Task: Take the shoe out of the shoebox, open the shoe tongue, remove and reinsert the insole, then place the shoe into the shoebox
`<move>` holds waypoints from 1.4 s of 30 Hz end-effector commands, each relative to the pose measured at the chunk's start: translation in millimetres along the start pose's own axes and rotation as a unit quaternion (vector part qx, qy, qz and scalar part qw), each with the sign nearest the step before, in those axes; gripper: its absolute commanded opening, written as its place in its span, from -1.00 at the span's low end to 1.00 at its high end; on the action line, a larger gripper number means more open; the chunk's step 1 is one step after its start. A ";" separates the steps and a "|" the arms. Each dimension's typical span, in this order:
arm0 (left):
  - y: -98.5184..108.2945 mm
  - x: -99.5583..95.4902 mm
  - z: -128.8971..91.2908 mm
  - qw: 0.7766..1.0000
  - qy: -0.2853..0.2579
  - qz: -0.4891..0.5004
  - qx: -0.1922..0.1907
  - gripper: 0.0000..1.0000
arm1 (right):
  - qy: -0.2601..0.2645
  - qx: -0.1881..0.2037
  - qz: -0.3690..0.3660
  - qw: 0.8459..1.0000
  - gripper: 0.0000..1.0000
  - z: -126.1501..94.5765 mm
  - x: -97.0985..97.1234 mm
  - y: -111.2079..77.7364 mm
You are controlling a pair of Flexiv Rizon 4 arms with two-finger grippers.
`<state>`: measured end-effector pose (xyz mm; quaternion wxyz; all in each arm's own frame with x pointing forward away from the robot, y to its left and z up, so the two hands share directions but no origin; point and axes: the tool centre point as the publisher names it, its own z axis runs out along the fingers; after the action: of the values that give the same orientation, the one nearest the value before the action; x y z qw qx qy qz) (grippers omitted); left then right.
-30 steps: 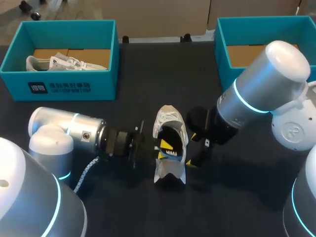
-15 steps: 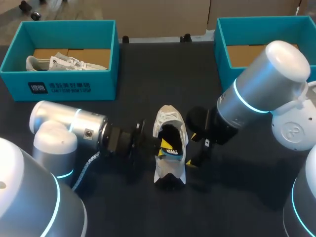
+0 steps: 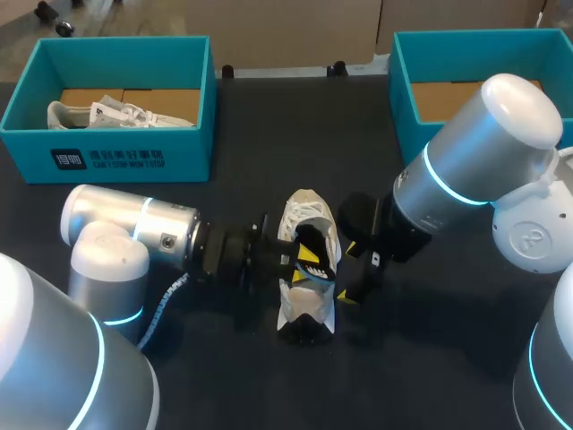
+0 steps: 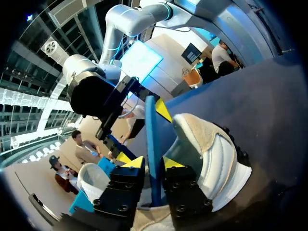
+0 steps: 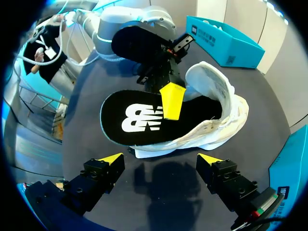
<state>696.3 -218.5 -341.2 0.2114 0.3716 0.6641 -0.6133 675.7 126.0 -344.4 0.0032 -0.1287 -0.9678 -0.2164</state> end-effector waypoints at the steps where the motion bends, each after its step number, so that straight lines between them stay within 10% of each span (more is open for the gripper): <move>1: -12.7 0.7 -7.7 1.000 -0.002 -0.001 0.004 -0.27 | -0.001 0.000 0.000 1.000 1.00 -0.1 1.1 -0.3; 5: -26.8 -0.9 -12.0 1.000 -0.002 0.003 0.017 -0.87 | -0.001 0.000 0.000 1.000 1.00 -0.1 1.1 -0.3; 32: -1.0 4.5 -7.4 0.999 0.011 0.020 -0.050 -1.00 | -0.001 0.000 0.000 1.000 1.00 -0.1 1.1 -0.3; 34: -7.7 2.7 -10.6 0.999 0.010 0.018 -0.046 -0.24 | -0.001 0.000 0.000 1.000 1.00 -0.1 1.1 -0.3; 42: -31.7 -2.4 -16.0 0.998 0.018 -0.009 -0.065 -0.15 | -0.001 0.000 0.000 1.000 1.00 -0.1 1.1 -0.3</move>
<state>685.8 -207.2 -327.8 0.2141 0.3670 0.6965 -0.5782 675.7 126.0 -344.4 0.0032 -0.1287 -0.9678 -0.2164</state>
